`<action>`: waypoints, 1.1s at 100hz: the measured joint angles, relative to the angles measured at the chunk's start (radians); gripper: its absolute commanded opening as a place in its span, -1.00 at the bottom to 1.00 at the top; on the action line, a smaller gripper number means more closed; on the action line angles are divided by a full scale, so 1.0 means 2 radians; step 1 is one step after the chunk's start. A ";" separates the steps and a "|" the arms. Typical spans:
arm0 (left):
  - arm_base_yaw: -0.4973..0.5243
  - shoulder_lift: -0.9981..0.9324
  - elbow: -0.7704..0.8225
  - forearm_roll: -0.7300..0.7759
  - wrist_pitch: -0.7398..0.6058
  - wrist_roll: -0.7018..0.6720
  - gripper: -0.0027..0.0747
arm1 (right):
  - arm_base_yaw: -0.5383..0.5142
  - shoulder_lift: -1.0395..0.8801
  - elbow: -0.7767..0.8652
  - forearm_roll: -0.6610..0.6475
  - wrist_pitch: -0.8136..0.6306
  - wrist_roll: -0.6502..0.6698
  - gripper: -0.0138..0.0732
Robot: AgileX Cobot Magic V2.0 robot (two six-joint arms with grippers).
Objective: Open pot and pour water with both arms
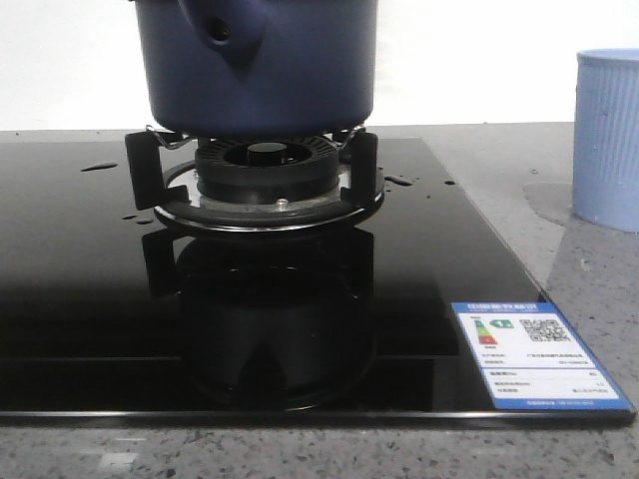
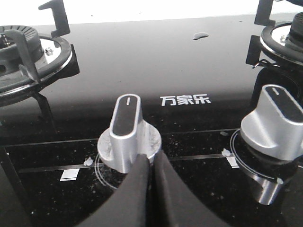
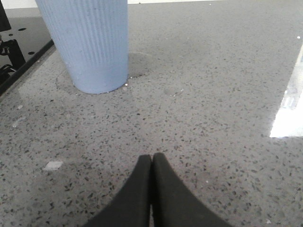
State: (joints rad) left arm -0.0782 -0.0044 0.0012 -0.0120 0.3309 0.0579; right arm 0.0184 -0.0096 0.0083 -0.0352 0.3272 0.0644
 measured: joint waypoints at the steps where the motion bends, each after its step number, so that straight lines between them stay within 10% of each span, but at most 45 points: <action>1: 0.000 0.000 0.000 0.000 0.000 0.000 -0.98 | 0.000 0.000 0.000 0.000 0.000 0.000 -0.85; 110: 0.000 0.000 0.000 0.002 0.000 0.000 -0.98 | 0.000 0.000 0.001 -0.046 -0.084 0.000 -0.85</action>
State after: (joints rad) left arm -0.0782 -0.0044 0.0012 -0.0080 0.3309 0.0579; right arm 0.0184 -0.0096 0.0100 -0.1278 0.1586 0.0644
